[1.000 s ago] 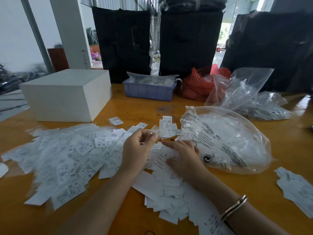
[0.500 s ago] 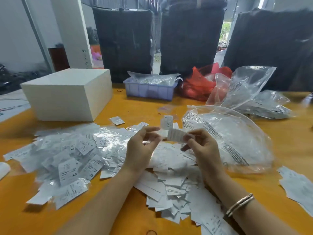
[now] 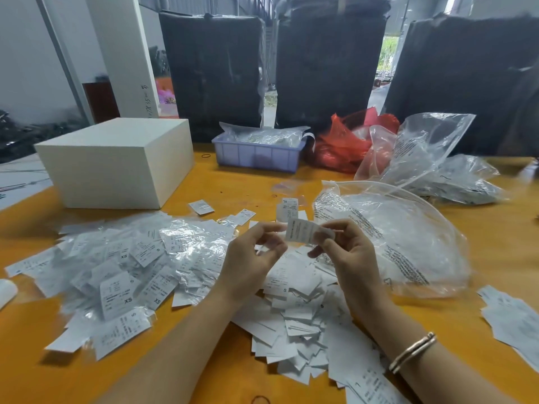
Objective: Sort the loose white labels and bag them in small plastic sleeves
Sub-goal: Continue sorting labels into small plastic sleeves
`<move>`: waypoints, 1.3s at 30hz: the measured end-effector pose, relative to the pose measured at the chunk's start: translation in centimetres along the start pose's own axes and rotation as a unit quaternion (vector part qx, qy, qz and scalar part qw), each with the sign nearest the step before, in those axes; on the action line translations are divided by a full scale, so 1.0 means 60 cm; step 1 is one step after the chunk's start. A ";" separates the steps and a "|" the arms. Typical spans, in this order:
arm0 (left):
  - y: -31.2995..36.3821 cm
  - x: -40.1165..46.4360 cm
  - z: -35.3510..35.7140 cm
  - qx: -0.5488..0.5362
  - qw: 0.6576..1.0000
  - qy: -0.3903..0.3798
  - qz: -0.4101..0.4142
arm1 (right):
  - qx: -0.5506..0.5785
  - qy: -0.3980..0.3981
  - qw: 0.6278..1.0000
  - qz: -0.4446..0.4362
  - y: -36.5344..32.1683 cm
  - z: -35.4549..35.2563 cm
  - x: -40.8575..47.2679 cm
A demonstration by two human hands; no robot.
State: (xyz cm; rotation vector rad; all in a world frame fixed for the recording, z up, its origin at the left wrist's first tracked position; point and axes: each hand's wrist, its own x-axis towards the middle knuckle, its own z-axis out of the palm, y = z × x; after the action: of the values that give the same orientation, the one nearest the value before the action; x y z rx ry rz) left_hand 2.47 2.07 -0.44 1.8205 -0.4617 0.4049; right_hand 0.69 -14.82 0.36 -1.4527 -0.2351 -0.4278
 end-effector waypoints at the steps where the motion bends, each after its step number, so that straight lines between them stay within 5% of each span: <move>1: 0.000 0.000 0.000 -0.001 1.000 -0.002 0.001 | 0.003 0.015 1.000 -0.003 -0.001 0.000 0.001; 5: -0.001 -0.001 -0.001 -0.009 1.000 -0.003 0.002 | 0.029 0.056 0.998 -0.004 -0.002 -0.007 0.006; 12: 0.002 0.001 0.000 -0.009 1.000 -0.004 0.000 | 0.010 -0.015 1.000 0.019 0.000 -0.002 0.001; 22: 0.004 0.003 -0.001 -0.083 0.996 -0.002 -0.044 | 0.054 0.048 0.997 -0.004 -0.002 -0.008 0.004; 39: 0.014 0.004 -0.002 -0.153 0.984 -0.027 -0.088 | 0.029 0.020 0.999 -0.021 -0.001 -0.011 0.001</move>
State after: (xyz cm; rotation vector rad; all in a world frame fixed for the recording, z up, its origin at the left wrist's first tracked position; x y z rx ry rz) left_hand 2.24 1.93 0.42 1.5605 -0.3730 0.1534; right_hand 0.68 -15.50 0.35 -1.3836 -0.2444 -0.4807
